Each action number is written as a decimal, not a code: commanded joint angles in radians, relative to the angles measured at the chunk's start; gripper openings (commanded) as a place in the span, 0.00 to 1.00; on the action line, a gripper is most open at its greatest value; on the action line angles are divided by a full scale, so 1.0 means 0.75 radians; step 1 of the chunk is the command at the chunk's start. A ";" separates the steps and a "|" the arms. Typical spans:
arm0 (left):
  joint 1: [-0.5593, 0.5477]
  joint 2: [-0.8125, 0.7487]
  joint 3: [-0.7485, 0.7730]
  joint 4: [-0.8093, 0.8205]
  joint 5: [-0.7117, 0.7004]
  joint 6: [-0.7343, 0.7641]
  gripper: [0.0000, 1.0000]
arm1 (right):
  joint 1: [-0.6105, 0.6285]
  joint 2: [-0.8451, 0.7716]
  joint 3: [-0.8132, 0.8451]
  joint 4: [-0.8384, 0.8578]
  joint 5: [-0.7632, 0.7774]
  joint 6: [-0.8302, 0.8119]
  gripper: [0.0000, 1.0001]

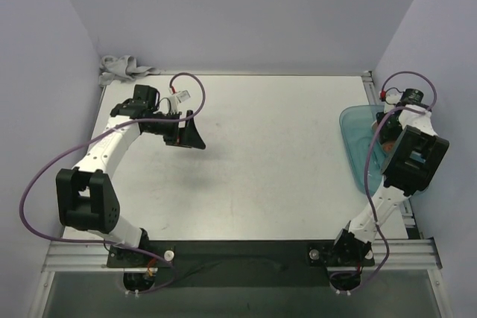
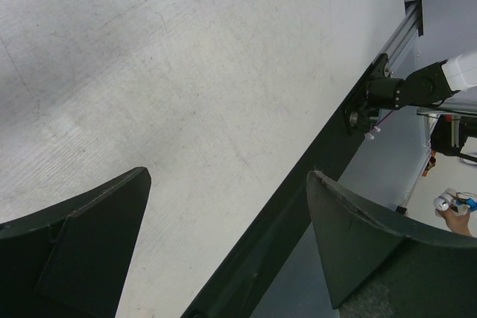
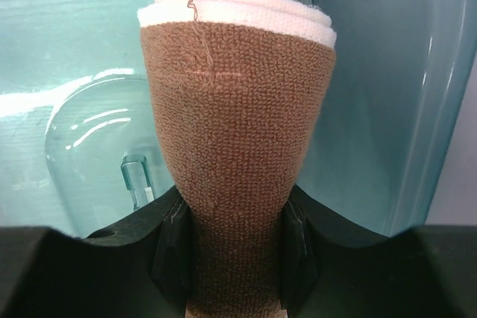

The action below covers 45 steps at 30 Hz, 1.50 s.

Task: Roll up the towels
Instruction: Place the rolled towel into the container

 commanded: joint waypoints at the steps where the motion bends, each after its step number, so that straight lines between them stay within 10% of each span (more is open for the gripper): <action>1: -0.005 0.013 0.062 -0.013 -0.008 0.020 0.97 | 0.003 -0.039 0.042 0.015 0.013 0.006 0.00; 34: -0.017 0.013 0.036 -0.017 -0.022 0.022 0.97 | 0.241 -0.145 -0.181 0.019 -0.081 0.232 0.04; 45: -0.019 0.019 0.042 -0.019 -0.022 0.020 0.97 | 0.247 -0.098 -0.196 0.011 -0.114 0.258 0.50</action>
